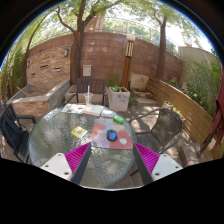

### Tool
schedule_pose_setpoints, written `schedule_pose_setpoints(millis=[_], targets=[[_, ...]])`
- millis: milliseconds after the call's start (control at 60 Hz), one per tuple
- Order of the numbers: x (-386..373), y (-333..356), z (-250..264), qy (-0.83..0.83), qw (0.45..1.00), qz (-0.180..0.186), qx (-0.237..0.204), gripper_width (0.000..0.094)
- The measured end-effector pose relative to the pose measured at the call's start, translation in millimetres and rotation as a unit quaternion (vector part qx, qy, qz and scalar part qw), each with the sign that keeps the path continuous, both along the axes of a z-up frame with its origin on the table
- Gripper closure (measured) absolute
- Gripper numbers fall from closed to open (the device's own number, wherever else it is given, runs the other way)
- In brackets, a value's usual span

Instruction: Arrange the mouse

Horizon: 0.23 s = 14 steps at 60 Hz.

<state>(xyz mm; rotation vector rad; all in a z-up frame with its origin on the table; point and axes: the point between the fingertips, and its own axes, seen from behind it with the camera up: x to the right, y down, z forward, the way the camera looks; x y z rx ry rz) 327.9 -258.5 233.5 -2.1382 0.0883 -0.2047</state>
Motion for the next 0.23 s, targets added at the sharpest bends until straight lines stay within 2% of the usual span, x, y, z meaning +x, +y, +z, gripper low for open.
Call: schedule_pose_setpoints(millis=[233], targets=[[-7, -16, 2, 0.001, 1.000, 0.001, 0.000, 0.0088]])
